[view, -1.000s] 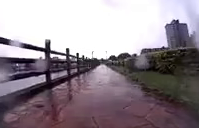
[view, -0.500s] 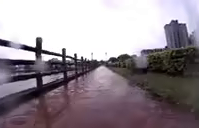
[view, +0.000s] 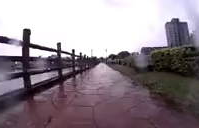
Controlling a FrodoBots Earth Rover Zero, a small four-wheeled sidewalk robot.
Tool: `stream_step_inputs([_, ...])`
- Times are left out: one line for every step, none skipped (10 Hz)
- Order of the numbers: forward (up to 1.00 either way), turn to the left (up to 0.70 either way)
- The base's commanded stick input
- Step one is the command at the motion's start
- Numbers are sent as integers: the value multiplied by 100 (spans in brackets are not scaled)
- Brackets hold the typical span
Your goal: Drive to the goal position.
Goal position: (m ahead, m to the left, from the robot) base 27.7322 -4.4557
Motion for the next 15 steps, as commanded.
stream_step_inputs([100,0])
stream_step_inputs([100,0])
stream_step_inputs([100,0])
stream_step_inputs([100,0])
stream_step_inputs([100,0])
stream_step_inputs([100,0])
stream_step_inputs([100,0])
stream_step_inputs([100,0])
stream_step_inputs([100,0])
stream_step_inputs([100,0])
stream_step_inputs([100,0])
stream_step_inputs([100,0])
stream_step_inputs([100,0])
stream_step_inputs([100,0])
stream_step_inputs([100,0])
